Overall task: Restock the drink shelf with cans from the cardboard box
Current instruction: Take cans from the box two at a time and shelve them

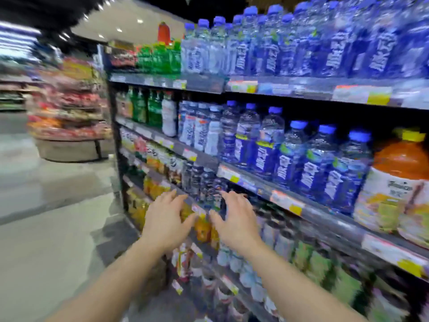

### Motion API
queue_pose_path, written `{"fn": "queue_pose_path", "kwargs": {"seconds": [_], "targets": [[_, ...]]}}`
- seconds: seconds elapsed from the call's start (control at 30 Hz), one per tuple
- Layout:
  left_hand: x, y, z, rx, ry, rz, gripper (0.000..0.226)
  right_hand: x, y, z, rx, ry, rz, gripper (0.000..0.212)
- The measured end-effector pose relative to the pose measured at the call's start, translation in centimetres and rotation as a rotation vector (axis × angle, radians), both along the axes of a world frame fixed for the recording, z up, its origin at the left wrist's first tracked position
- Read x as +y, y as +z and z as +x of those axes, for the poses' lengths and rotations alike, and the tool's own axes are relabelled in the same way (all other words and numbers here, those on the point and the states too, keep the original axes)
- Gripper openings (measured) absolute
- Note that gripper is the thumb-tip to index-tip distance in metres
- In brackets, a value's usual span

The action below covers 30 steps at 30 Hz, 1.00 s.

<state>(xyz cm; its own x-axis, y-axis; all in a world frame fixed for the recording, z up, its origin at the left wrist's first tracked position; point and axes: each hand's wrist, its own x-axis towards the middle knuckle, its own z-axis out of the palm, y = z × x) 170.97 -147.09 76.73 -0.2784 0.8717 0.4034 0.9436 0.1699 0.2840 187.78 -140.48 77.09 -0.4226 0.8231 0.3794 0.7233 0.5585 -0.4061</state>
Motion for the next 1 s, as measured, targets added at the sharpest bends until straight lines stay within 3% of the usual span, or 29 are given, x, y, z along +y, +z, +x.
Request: {"fn": "queue_pose_path", "kwargs": {"seconds": [0.23,0.5,0.87,1.0], "targets": [[-2.7,-1.4,-19.4,-0.038,0.186,-0.049,0.080,0.9,-2.9,-21.6,0.013,0.150,-0.234,0.065],[1.1,-4.9,-31.2,-0.074,0.269,-0.139,0.064,5.4,-6.4,-34.0,-0.044,0.198,-0.320,0.066],[18.2,-8.8,-47.2,-0.081,0.256,-0.239,0.061,21.9,-11.1,-49.0,-0.048,0.142,-0.391,0.067],[25.0,-10.3,-51.1,-0.118,0.149,-0.253,0.059,27.9,-12.4,-52.7,-0.053,0.074,-0.379,0.069]]}}
